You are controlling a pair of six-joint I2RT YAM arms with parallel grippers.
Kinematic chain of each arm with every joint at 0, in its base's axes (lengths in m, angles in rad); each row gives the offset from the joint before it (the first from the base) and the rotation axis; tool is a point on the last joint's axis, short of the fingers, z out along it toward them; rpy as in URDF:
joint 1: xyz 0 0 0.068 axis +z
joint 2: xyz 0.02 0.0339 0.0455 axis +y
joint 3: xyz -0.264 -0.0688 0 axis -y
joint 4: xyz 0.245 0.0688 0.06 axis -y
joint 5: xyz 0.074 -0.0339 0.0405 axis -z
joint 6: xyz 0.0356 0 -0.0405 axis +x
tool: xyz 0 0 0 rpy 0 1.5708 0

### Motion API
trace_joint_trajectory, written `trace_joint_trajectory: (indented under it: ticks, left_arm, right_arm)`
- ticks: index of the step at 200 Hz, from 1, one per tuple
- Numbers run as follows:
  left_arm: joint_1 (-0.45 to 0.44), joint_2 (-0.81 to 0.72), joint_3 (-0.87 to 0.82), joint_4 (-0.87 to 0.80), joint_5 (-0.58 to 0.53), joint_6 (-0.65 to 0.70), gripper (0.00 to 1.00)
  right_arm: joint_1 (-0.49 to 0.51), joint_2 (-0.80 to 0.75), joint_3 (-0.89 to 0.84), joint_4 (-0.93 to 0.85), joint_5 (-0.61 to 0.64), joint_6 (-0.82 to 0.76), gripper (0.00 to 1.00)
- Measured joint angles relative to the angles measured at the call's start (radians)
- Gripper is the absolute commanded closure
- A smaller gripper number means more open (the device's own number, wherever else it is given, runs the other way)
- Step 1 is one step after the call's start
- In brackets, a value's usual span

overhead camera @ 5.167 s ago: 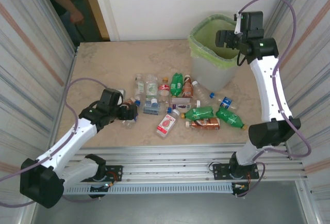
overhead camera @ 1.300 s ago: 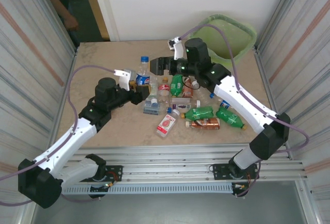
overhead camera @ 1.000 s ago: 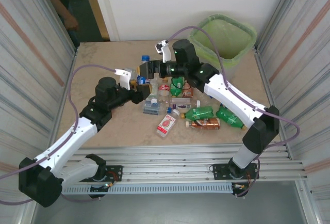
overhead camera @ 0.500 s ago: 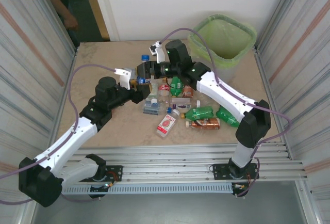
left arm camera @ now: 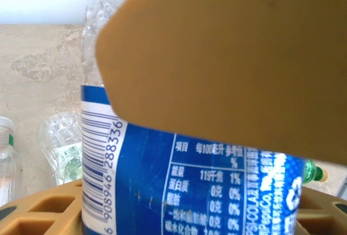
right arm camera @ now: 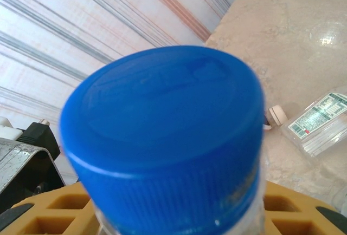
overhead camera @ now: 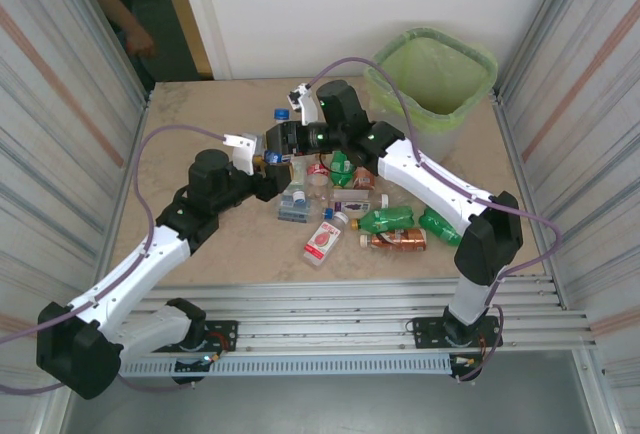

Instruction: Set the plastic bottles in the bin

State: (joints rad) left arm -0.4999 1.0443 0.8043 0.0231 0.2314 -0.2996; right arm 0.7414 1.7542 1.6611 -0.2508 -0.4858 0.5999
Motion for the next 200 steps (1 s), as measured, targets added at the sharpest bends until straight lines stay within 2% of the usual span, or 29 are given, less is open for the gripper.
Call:
trace_joint_trajectory:
  ticks: [20, 60, 136, 200]
  left_arm:
    - [0.000, 0.000, 0.000, 0.000, 0.000, 0.001, 0.22]
    - [0.000, -0.008, 0.000, 0.004, -0.008, -0.003, 0.02]
    - [0.000, -0.117, -0.029, 0.005, -0.027, 0.008, 0.01]
    - [0.000, -0.195, -0.084, -0.014, -0.116, 0.016, 0.01]
  right_arm:
    - [0.000, 0.000, 0.000, -0.009, 0.020, -0.002, 0.87]
    - [-0.002, -0.001, 0.000, -0.042, 0.052, -0.006, 0.95]
    - [-0.050, -0.042, 0.039, -0.139, 0.153, -0.085, 0.97]
    - [-0.176, -0.153, 0.211, -0.232, 0.283, -0.240, 0.95]
